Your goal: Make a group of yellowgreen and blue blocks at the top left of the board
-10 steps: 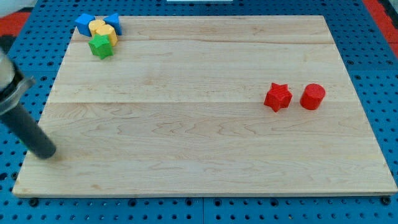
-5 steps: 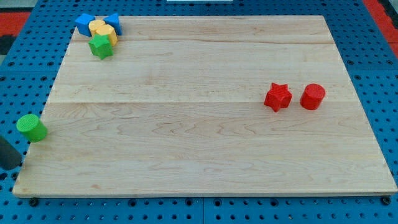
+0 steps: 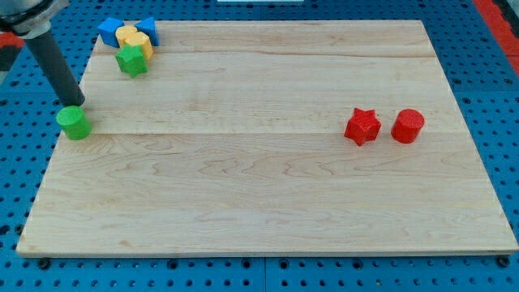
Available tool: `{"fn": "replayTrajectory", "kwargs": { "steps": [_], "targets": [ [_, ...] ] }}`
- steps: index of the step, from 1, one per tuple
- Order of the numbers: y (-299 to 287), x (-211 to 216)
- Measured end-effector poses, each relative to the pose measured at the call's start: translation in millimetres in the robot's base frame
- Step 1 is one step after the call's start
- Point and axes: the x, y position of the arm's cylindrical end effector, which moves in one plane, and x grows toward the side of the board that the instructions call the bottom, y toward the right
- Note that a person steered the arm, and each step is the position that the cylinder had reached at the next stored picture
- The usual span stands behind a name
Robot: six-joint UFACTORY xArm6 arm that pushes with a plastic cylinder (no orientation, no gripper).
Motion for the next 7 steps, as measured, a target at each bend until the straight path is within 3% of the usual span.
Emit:
{"fn": "replayTrajectory", "kwargs": {
  "steps": [1,3,5,6,7],
  "targets": [
    [-28,0],
    [-27,58],
    [30,-13],
    [35,-12],
    [-27,-11]
  ]
}}
